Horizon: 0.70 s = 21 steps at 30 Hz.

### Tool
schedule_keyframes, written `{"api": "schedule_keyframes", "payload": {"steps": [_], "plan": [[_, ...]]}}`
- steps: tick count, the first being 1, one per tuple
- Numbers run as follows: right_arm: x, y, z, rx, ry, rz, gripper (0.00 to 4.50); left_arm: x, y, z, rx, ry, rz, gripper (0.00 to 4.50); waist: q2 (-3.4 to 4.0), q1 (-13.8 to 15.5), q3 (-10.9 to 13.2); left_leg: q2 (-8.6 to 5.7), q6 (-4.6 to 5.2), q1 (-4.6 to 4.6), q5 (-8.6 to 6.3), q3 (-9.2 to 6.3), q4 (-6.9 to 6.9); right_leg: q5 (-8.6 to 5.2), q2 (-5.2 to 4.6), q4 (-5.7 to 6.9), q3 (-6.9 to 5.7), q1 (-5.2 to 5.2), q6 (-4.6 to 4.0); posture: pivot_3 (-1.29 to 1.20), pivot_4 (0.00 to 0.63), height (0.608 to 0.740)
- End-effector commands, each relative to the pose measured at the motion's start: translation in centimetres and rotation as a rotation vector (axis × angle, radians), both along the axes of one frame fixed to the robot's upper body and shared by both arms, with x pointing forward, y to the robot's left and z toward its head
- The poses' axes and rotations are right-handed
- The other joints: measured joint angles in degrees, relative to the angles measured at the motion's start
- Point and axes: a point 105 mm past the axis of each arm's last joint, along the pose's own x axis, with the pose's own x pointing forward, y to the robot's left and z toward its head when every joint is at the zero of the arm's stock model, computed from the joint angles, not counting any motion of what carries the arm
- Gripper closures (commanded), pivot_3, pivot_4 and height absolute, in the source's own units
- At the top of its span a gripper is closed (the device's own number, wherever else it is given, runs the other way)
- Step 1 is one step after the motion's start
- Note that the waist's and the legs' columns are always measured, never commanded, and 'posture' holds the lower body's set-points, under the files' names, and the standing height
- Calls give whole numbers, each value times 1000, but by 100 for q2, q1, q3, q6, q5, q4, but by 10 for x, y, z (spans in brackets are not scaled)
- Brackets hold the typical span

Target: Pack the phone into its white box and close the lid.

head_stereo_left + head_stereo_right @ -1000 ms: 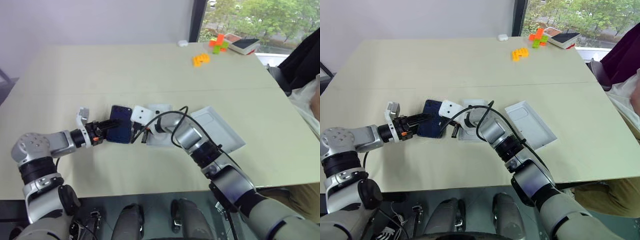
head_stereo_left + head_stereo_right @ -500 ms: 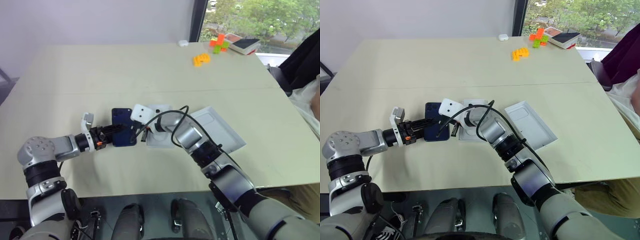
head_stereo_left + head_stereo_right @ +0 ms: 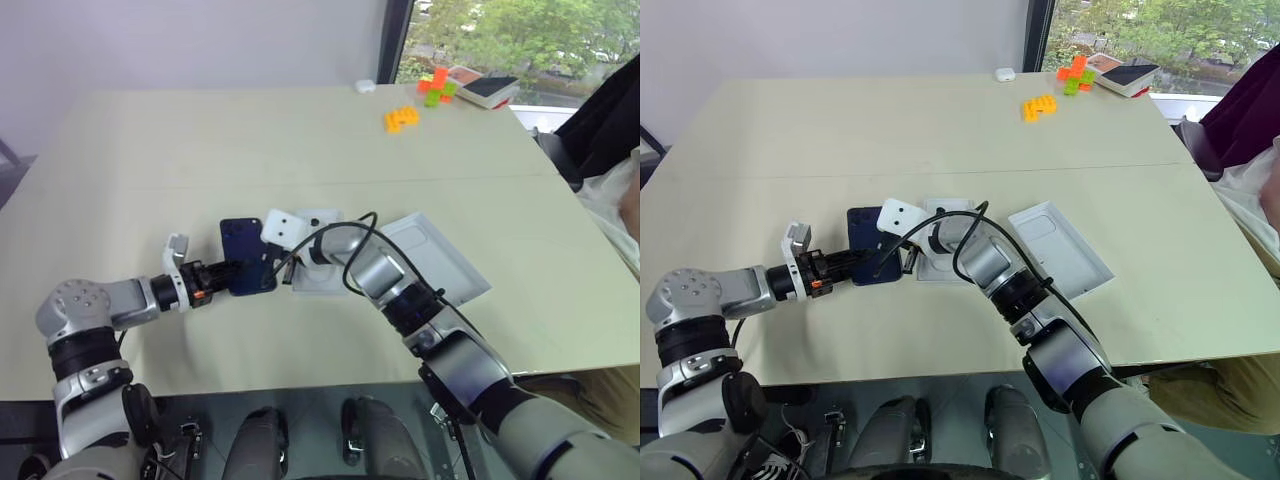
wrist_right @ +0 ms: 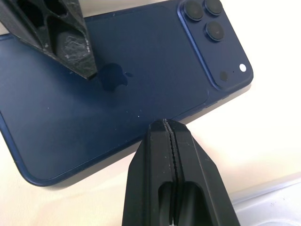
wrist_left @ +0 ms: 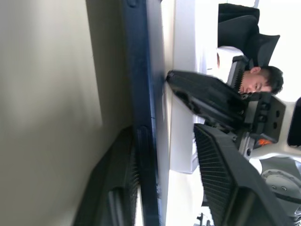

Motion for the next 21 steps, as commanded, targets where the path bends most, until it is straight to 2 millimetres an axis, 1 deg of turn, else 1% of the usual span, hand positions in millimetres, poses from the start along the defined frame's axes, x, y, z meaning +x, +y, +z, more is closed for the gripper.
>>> {"api": "schedule_keyframes", "payload": {"steps": [1, 4, 6, 10, 15, 19, 21], "plan": [[-2, 3, 6, 10, -28, 19, 4500, -2, -2, 5, -29, -20, -15, 2707, 0, 0, 0, 0, 0, 0, 0, 0, 0, 0, 0, 0, 0, 0, 0, 0, 150, 740], [-1, 2, 5, 8, -29, 18, 4500, -3, -2, 2, -31, -9, -13, 3554, 1, 0, -1, 0, 0, 0, 0, 0, 0, 0, 0, 0, 0, 0, 0, 0, 150, 740], [-1, 2, 5, 7, -32, 18, 4500, -3, -3, 1, -32, -5, -10, 4437, 16, -5, -8, 0, 1, 6, -1, 1, -1, 0, -2, 1, 1, 4, 0, 0, 150, 740], [-1, 2, 6, 6, -39, 18, 4500, -5, -3, -1, -33, 0, -14, 4476, 15, -13, -5, 2, -3, 20, 2, 0, -2, 4, 3, 7, 2, 11, -7, 0, 150, 740], [0, -2, 14, 43, -43, 15, 4500, -6, -2, 6, -73, -25, -14, 4476, 15, -12, -5, 3, -5, 18, 3, 0, -2, 5, 4, 5, 2, 11, -8, 0, 150, 740], [-5, -5, 41, 213, 4, 42, 4500, -7, 2, 15, -92, -79, 1, 4476, 13, -8, -4, 3, -5, 9, 3, 1, -3, 5, 3, -1, 2, 5, -8, 0, 150, 740], [-6, -13, 57, 319, 43, 49, 4500, -7, 5, 19, -48, -141, 19, 4476, 11, -10, -1, 3, -5, 4, 3, 2, -3, 5, 3, -3, 2, 0, -8, 0, 150, 740]]}}
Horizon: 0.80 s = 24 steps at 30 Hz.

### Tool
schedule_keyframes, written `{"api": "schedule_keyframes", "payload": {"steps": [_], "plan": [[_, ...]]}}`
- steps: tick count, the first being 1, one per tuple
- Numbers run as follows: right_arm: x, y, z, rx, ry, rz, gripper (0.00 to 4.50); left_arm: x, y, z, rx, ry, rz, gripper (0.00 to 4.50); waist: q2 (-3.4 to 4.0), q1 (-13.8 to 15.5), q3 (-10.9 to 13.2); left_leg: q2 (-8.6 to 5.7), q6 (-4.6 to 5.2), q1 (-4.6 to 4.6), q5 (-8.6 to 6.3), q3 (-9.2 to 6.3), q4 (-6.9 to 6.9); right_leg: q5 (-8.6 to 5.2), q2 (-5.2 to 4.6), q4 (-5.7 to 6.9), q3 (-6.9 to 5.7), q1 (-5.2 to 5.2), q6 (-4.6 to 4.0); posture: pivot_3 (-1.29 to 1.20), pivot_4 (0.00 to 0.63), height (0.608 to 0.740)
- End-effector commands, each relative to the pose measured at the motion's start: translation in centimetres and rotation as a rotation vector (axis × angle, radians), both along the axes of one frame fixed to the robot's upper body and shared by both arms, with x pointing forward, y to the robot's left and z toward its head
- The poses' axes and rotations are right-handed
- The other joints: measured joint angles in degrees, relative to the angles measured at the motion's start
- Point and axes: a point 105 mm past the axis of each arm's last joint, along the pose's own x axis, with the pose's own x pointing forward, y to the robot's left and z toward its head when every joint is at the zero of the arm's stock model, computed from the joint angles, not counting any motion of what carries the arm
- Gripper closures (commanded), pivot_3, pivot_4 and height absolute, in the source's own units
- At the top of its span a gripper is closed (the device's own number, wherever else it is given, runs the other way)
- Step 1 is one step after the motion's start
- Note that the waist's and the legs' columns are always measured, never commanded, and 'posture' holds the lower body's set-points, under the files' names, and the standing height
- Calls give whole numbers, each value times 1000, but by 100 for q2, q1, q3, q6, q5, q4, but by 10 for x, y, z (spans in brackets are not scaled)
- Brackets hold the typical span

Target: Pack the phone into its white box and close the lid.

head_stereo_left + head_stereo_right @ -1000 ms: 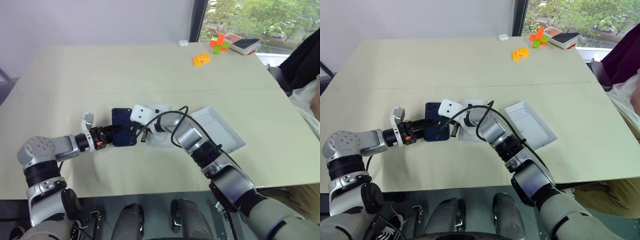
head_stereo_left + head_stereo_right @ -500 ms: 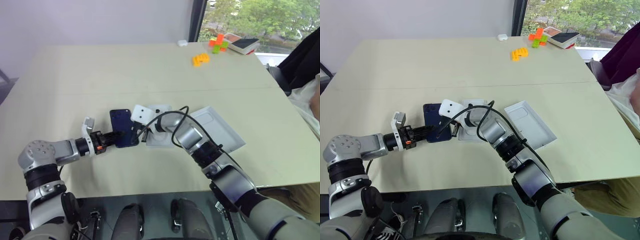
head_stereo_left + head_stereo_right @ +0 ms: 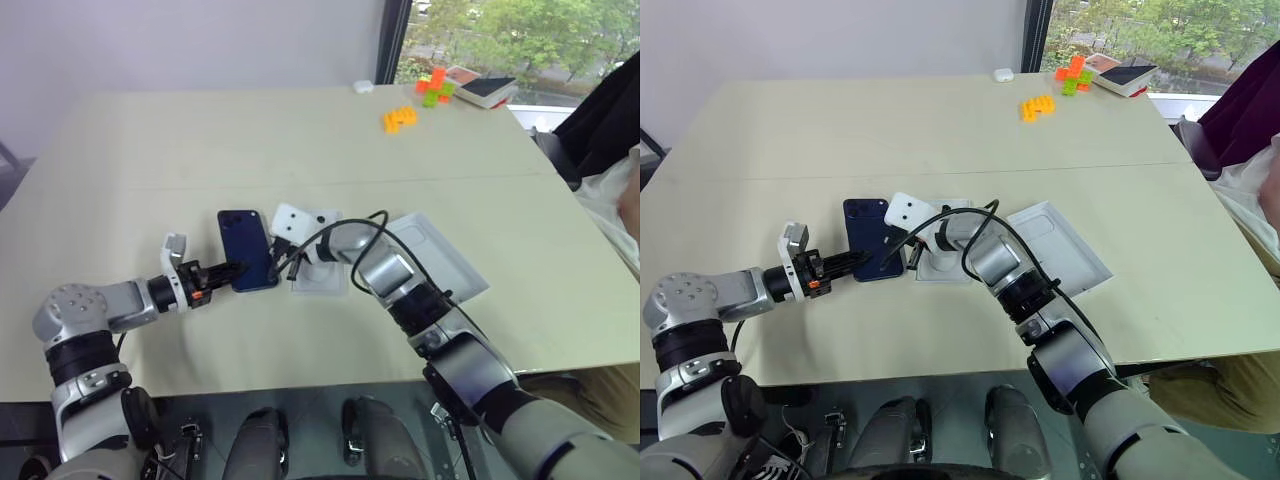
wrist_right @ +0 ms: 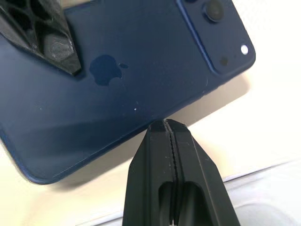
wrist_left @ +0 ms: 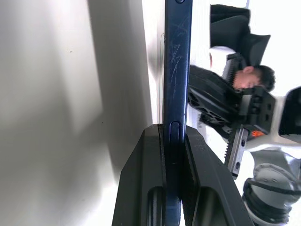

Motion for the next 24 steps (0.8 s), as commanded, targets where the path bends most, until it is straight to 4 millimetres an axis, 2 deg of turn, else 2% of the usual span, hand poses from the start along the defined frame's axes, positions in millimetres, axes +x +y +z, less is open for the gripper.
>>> {"api": "schedule_keyframes", "payload": {"steps": [1, 4, 7, 11, 15, 17, 19, 24], "plan": [[-6, -7, 44, 203, -5, 47, 4500, 0, 4, 17, 25, -151, 38, 4476, -2, -1, 1, 0, 0, -2, 0, 0, -2, 0, 0, -1, 0, -2, 0, 0, 150, 740], [-8, -18, 46, 216, -16, 64, 4500, 2, 4, 21, 107, -268, 78, 4476, -2, 11, 2, 0, 0, -2, -1, -1, -8, 0, -3, -5, 0, -3, 0, 0, 150, 740], [-12, -30, 53, 266, 0, 78, 4500, -7, -4, 24, 120, -292, 5, 4476, -2, 36, 3, -1, 0, -2, -1, -1, -15, 0, -5, -8, 0, -4, -1, 0, 150, 740], [-24, -64, 48, 252, 25, 132, 4500, -16, -14, 40, 113, -335, -77, 4476, -4, 95, 4, -3, 5, -9, -3, -1, -15, 0, -3, -13, -1, -7, -1, 0, 150, 740], [-32, -88, 49, 257, 30, 159, 4500, -21, -26, 55, 55, -369, -134, 4476, -5, 156, 5, -2, 15, -9, -7, 6, -15, 0, 4, -18, -1, -7, 0, 0, 150, 740], [-39, -108, 46, 241, 73, 173, 4500, -23, -35, 64, 39, -386, -180, 4476, -10, 187, 8, -2, 15, -10, -7, 3, -15, -1, 14, -17, -2, -7, 1, 0, 150, 740], [-39, -129, 41, 207, 75, 143, 4500, -18, -42, 67, 21, -374, -193, 4476, -9, 208, 8, -3, 16, -13, -7, 0, -10, -2, 17, -17, -5, -5, 2, 0, 150, 740], [-38, -155, 32, 146, 83, 80, 4500, -6, -57, 69, -10, -346, -203, 4476, -15, 163, 11, -8, 27, -11, -13, 7, 7, -3, 16, -17, -5, 3, 5, 0, 150, 740]]}}
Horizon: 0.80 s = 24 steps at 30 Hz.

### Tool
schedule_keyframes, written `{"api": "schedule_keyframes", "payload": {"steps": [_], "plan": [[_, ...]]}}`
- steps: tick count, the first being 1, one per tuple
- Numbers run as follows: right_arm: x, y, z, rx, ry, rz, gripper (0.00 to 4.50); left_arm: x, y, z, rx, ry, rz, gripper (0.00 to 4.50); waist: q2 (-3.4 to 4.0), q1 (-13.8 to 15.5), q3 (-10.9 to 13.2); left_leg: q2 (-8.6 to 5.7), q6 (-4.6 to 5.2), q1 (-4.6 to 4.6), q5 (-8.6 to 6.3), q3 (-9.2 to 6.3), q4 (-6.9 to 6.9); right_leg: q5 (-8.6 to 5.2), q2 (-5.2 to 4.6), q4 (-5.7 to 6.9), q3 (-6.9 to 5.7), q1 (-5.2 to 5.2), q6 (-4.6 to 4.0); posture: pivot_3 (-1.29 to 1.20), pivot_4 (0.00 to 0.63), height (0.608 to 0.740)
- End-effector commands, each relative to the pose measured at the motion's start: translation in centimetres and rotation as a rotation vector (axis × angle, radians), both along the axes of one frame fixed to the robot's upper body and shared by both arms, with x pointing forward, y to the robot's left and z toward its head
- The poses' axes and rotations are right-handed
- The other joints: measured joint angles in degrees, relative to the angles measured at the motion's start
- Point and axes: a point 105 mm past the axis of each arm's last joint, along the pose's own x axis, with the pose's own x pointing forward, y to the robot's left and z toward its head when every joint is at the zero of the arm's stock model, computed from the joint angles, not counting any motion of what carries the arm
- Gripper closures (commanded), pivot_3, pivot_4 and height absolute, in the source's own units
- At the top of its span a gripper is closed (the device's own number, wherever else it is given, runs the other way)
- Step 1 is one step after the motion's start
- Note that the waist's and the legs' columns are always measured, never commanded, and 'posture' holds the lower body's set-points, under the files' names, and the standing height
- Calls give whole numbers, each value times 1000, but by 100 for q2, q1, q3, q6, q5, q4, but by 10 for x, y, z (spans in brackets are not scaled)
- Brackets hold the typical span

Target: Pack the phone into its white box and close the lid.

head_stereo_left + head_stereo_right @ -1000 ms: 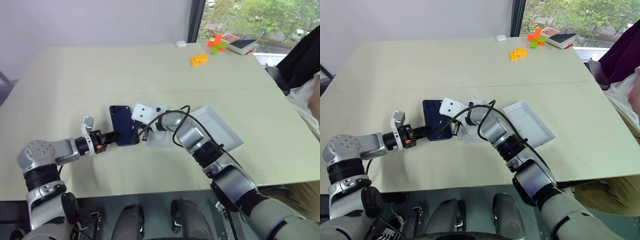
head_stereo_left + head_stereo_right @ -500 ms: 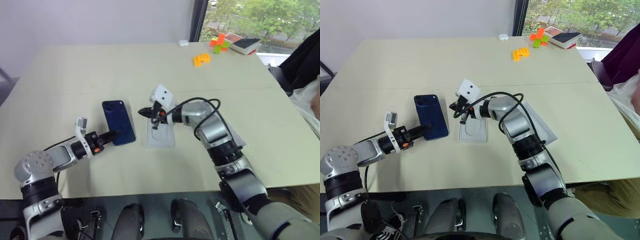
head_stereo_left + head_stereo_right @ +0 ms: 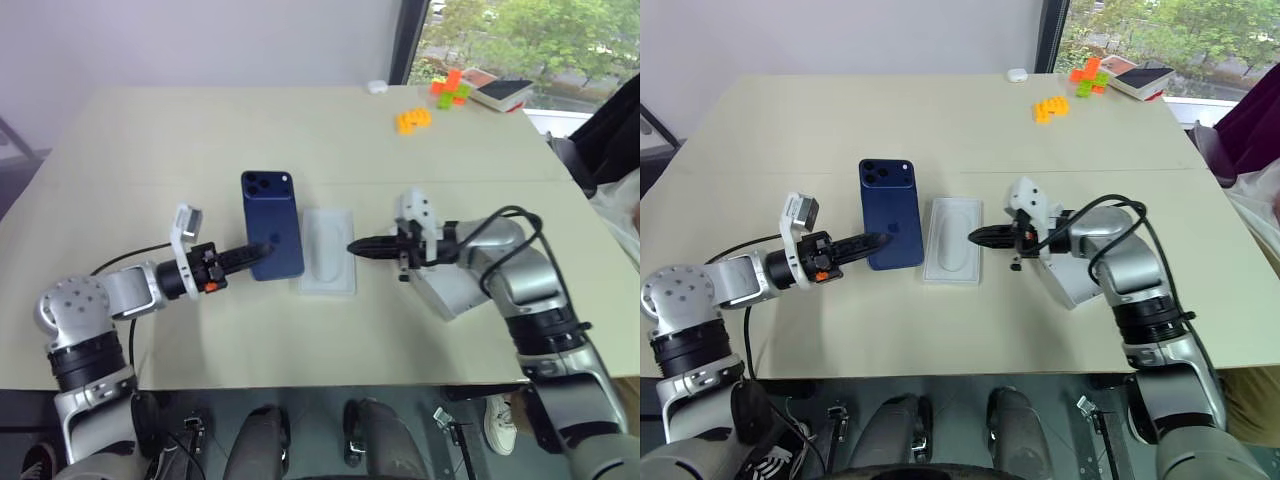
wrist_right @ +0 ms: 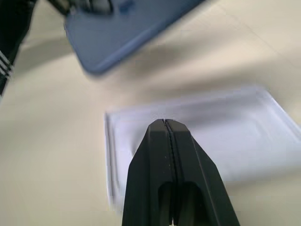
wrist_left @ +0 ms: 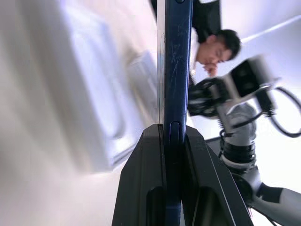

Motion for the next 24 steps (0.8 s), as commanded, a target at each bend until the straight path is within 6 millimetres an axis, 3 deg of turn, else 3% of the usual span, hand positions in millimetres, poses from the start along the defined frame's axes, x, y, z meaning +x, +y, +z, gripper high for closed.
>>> {"api": "schedule_keyframes", "payload": {"steps": [1, 4, 12, 24], "plan": [[-1, -6, 8, 7, -34, 1, 4500, 3, -8, 11, -40, -30, -17, 4476, -2, -20, 2, 1, 0, 1, 0, 1, 0, 0, 2, 0, 1, 0, 0, 0, 150, 740], [8, -13, 13, 23, -68, -48, 3744, 9, -24, -3, -6, 47, -51, 4500, -3, 4, 3, 5, -2, 4, 1, -1, -1, 0, 12, 6, 0, -1, 0, 0, 150, 740], [2, -12, 27, 97, -175, -13, 22, 26, -38, -4, -15, 68, -56, 4500, -10, 16, 7, 2, -4, -2, 2, 0, 6, 0, 7, 5, 1, -1, 0, 0, 150, 740], [0, -10, 32, 101, -302, 9, 22, 33, -57, -22, 27, 157, -88, 4500, -11, 11, 8, 3, -15, -1, 8, 3, 9, -2, 7, 7, 1, 0, 4, 0, 150, 740]]}}
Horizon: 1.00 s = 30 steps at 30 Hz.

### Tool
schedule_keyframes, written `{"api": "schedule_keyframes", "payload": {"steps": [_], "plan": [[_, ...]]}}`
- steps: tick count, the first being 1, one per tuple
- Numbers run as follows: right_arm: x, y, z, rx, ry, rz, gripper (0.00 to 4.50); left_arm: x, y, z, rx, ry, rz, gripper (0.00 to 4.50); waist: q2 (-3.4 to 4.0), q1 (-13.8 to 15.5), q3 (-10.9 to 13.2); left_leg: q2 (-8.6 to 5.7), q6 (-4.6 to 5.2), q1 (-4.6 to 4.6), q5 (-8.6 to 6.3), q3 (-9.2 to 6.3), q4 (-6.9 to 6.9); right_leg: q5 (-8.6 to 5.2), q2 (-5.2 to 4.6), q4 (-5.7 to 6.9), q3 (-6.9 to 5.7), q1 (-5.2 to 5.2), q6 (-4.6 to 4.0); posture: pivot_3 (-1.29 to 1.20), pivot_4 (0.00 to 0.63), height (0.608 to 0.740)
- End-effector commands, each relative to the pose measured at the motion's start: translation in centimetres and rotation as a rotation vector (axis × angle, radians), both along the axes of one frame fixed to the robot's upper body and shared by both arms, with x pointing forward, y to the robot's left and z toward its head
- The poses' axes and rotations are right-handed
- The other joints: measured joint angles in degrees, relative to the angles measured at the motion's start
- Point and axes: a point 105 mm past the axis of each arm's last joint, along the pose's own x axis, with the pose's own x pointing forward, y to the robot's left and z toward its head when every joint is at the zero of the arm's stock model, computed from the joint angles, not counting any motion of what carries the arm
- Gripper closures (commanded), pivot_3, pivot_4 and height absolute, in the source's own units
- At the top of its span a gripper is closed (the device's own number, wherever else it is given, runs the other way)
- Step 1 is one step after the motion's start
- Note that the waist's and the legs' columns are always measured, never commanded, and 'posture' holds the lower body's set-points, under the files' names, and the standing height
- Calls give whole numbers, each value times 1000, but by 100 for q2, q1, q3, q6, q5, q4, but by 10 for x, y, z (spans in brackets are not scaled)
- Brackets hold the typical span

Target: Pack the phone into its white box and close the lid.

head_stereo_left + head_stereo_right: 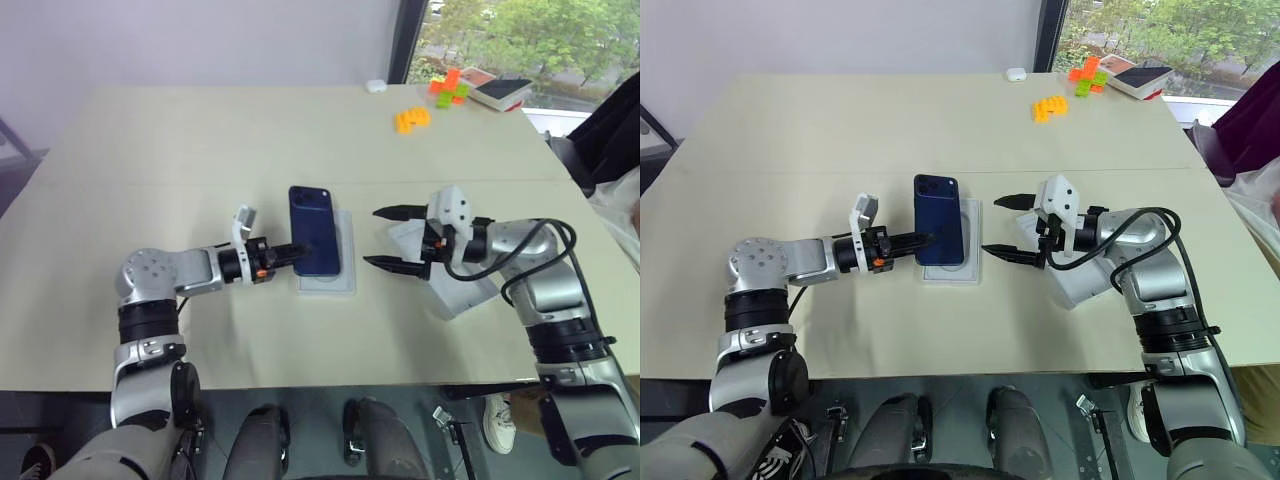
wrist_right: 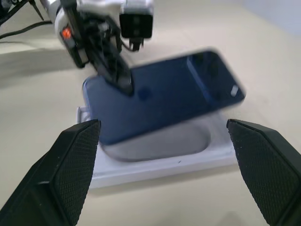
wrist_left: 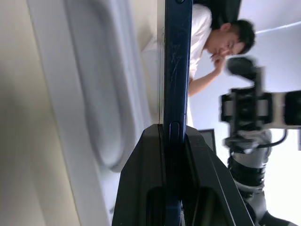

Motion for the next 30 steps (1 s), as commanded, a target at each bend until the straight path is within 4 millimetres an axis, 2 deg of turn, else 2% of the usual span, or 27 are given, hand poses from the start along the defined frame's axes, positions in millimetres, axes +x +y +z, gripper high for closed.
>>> {"api": "schedule_keyframes", "payload": {"steps": [1, 10, 12, 14, 17, 19, 20, 25, 30], "plan": [[-1, 3, 12, 19, -63, 8, 22, 2, -8, 15, -33, -51, -26, 4500, 0, -1, 0, 0, -1, 0, 1, 0, 0, 0, 0, 0, 0, 0, 0, 0, 150, 740], [1, 6, 6, -7, -75, -5, 22, -1, -18, 8, 14, -39, -53, 4500, 0, 4, 0, 0, -12, 0, 7, 0, 1, 0, -2, 1, 0, 0, 0, 0, 150, 740], [2, 6, 6, -10, -76, -11, 0, 0, -19, 9, -10, -26, -48, 3525, 0, 4, 0, 0, -13, 0, 8, 0, 1, 0, -2, 1, 0, 0, 0, 0, 150, 740], [3, 6, 4, -16, -72, -13, 0, 1, -19, 11, -20, -24, -45, 2784, 0, 4, 0, 0, -14, 0, 8, 0, 1, 0, -2, 1, 0, 1, 0, 0, 150, 740], [4, 7, 3, -25, -64, -9, 0, 2, -18, 14, -15, -32, -42, 1143, 0, 4, 0, 0, -18, 6, 10, -1, 3, 0, -1, 3, 0, 6, 0, 0, 150, 740], [5, 7, 2, -27, -62, -8, 0, 2, -17, 20, -19, -38, -45, 248, 0, 2, 0, 0, -17, 12, 10, -2, 4, 0, -1, 3, 0, 12, 0, 0, 150, 740], [5, 7, 2, -27, -61, -9, 0, 2, -16, 22, -19, -48, -43, 47, 0, 2, 0, 0, 3, 13, -1, -3, 4, 0, -1, 4, 0, 13, 0, 0, 150, 740], [9, 10, 1, -31, -64, -6, 0, -3, -15, 32, 12, -96, -65, 47, 0, -4, 0, 0, 0, 14, 1, -4, 7, 0, 0, 9, 0, 14, 0, 0, 150, 740], [11, 14, 0, -34, -72, 2, 0, -7, 0, 35, 39, -121, -44, 47, 0, -4, 0, 1, -37, 14, 22, -6, 5, 0, 0, 9, 0, 13, 0, 0, 150, 740]]}}
